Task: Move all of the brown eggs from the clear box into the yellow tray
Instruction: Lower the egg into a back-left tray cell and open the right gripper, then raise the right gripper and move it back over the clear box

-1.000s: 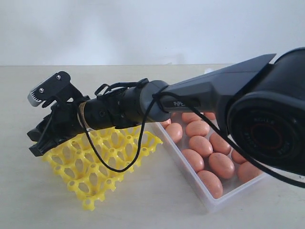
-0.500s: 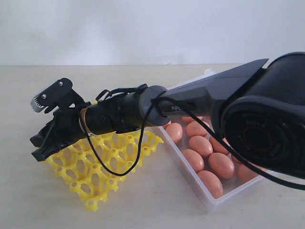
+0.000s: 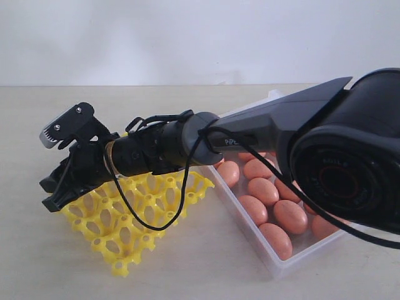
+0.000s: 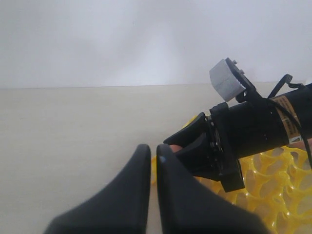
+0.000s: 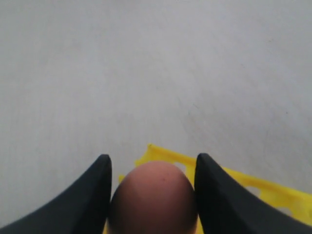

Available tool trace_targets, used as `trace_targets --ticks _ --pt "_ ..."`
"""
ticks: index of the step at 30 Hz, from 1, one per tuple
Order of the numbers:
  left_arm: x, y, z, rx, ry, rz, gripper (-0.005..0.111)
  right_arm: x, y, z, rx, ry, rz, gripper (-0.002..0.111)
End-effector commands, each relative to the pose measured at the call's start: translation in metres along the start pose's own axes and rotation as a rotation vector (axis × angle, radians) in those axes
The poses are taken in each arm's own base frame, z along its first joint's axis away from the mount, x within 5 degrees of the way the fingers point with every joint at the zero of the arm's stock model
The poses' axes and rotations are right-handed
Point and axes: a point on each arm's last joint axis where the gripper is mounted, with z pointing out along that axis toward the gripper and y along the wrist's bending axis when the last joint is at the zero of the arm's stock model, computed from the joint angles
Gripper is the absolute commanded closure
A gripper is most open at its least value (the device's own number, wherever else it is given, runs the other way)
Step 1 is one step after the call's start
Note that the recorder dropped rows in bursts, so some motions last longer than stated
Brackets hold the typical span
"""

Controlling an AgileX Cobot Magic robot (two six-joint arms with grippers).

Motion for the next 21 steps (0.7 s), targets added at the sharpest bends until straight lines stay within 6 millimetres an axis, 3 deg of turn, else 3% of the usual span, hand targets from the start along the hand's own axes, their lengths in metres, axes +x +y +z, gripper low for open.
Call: trace_targets --ticks 1,7,11,17,19,21 --pt "0.0 0.0 0.0 -0.001 -0.008 -0.003 0.103 -0.003 0.0 -0.001 0.002 -0.008 -0.012 0.046" --pt "0.0 0.0 0.0 -0.001 -0.008 -0.003 0.103 -0.003 0.0 -0.001 0.002 -0.008 -0.012 0.042" --pt "0.0 0.0 0.0 -0.001 -0.008 -0.003 0.103 -0.018 0.001 -0.009 0.01 -0.035 -0.026 0.042" --pt "0.0 0.0 0.0 -0.001 -0.008 -0.003 0.103 -0.072 0.007 -0.041 0.027 -0.145 -0.075 0.042" --pt "0.0 0.0 0.0 -0.001 -0.008 -0.003 0.103 -0.101 0.014 -0.062 0.032 -0.195 -0.122 0.042" --pt "0.0 0.0 0.0 -0.001 -0.008 -0.003 0.103 -0.122 0.021 -0.083 0.023 -0.2 -0.142 0.058"
